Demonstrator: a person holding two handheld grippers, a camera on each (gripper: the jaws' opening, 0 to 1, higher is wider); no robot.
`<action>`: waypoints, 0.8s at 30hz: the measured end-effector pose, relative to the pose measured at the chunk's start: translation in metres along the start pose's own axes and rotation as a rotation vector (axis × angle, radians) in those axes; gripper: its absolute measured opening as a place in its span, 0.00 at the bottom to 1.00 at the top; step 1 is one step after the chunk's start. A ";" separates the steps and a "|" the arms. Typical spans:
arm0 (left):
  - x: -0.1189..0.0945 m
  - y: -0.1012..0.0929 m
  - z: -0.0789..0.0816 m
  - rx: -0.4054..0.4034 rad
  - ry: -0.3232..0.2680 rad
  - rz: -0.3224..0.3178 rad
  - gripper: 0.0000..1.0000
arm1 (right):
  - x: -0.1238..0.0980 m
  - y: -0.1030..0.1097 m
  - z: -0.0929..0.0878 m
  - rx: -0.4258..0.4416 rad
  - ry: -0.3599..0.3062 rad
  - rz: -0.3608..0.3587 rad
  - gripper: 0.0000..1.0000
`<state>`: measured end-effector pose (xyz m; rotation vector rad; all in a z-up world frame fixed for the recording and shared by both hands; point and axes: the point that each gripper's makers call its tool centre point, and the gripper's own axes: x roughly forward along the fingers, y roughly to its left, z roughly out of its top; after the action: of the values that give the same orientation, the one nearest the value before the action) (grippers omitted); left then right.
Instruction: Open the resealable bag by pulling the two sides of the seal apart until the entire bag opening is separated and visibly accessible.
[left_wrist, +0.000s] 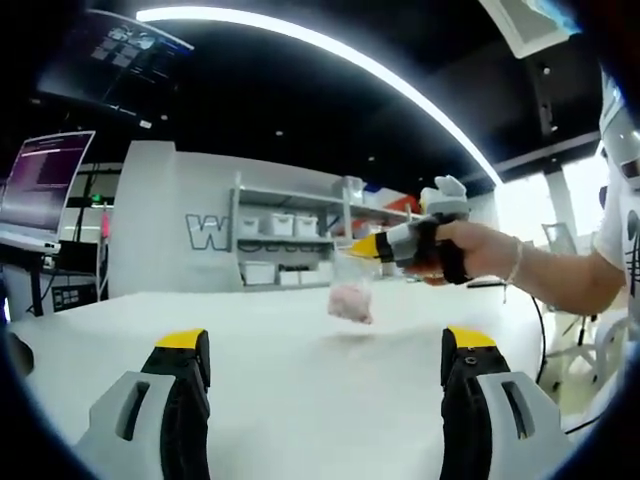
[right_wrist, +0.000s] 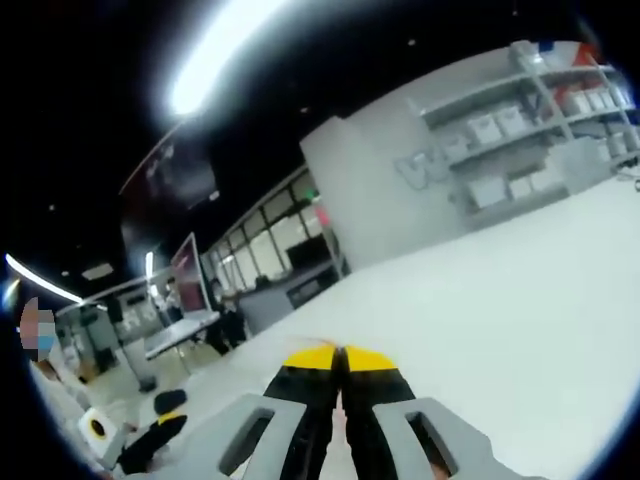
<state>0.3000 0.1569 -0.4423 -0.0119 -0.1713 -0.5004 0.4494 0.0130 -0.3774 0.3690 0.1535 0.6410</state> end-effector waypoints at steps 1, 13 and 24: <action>0.000 0.000 0.000 0.000 0.000 0.001 0.94 | 0.001 -0.001 0.000 -0.001 0.001 -0.001 0.00; 0.001 0.001 -0.001 -0.001 0.007 0.004 0.94 | 0.020 -0.010 0.006 0.011 0.021 -0.021 0.00; 0.001 0.000 -0.002 -0.002 0.007 0.003 0.94 | 0.040 -0.019 0.009 0.008 0.042 -0.036 0.00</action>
<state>0.3015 0.1567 -0.4439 -0.0119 -0.1635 -0.4974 0.4939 0.0212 -0.3775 0.3602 0.2025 0.6127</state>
